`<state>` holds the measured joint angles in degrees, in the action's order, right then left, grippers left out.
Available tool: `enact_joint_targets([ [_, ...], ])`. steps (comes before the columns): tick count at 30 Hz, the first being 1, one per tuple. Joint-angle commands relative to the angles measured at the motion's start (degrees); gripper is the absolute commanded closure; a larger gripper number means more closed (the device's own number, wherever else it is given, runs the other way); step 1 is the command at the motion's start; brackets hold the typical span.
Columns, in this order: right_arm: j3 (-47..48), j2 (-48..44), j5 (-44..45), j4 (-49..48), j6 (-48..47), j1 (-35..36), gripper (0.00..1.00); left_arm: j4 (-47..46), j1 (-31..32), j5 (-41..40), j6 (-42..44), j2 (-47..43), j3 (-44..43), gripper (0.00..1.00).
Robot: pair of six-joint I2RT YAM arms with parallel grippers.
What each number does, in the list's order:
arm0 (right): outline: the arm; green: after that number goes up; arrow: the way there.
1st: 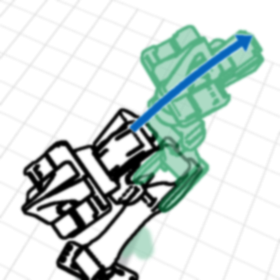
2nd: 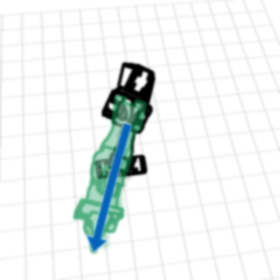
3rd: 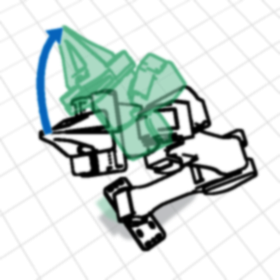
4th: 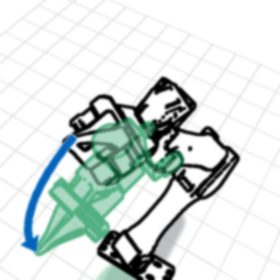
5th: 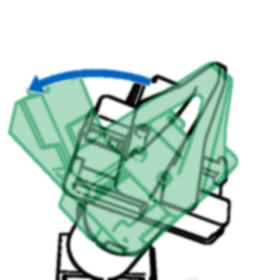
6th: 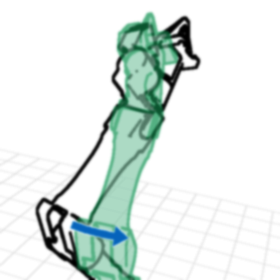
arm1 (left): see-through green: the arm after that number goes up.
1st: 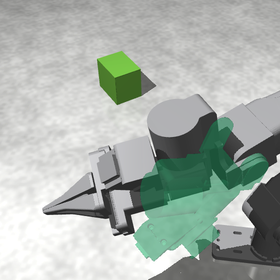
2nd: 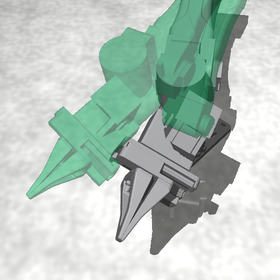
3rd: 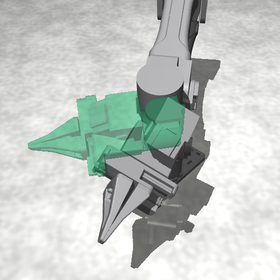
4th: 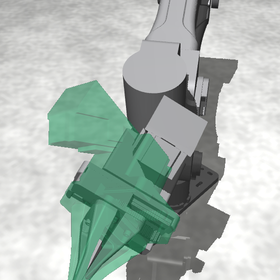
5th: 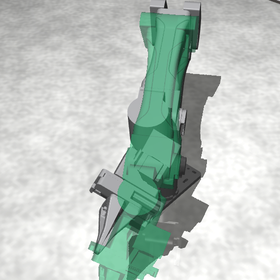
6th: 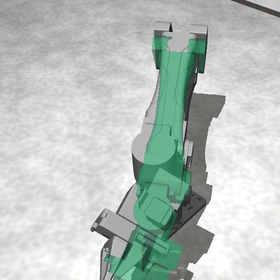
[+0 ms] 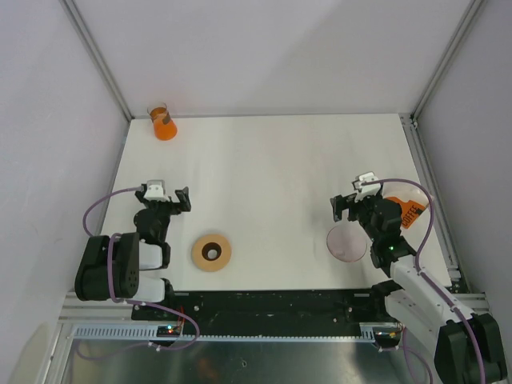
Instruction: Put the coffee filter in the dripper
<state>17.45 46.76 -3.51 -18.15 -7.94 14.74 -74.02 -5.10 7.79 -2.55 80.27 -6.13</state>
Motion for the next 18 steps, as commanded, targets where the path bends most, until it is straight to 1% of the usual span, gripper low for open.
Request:
enact_joint_targets([
  [1, -0.1, -1.3, -1.4, -3.2, 0.6, -0.2, 0.01, -1.6, 0.3, 0.1, 1.4, 0.0, -1.3, 0.0],
  [9, 0.0, -1.9, -3.4, -3.2, 1.7, -0.2, 0.01, -1.6, 0.3, 1.9, 2.0, 0.0, -1.4, 0.0],
  [11, 0.0, -2.3, -3.9, -2.8, 2.5, -0.2, 0.01, -1.4, 0.3, 3.7, 2.3, -0.4, -1.4, 0.0],
  [12, 0.1, -2.7, -4.1, -2.5, 2.9, -0.2, 0.01, 0.2, 0.3, 5.1, 3.2, -1.0, -1.9, 0.0],
  [13, 0.4, -2.9, -4.4, -2.2, 3.6, -0.2, 0.01, 2.8, 0.3, 5.8, 3.7, -2.4, -2.8, 0.0],
  [15, 1.3, -3.2, -5.0, -1.3, 5.2, -0.1, 0.01, 13.3, 0.2, 5.2, 3.4, -5.6, -7.5, 0.0],
  [17, 2.7, -3.0, -6.0, 0.0, 6.9, -0.1, 0.01, 26.7, 0.2, 7.4, 4.8, -6.5, -14.4, 0.0],
  [18, 3.5, -2.7, -6.7, 0.7, 7.3, 0.0, 0.01, 31.6, 0.2, 9.0, 5.7, -6.1, -18.4, 0.01],
])
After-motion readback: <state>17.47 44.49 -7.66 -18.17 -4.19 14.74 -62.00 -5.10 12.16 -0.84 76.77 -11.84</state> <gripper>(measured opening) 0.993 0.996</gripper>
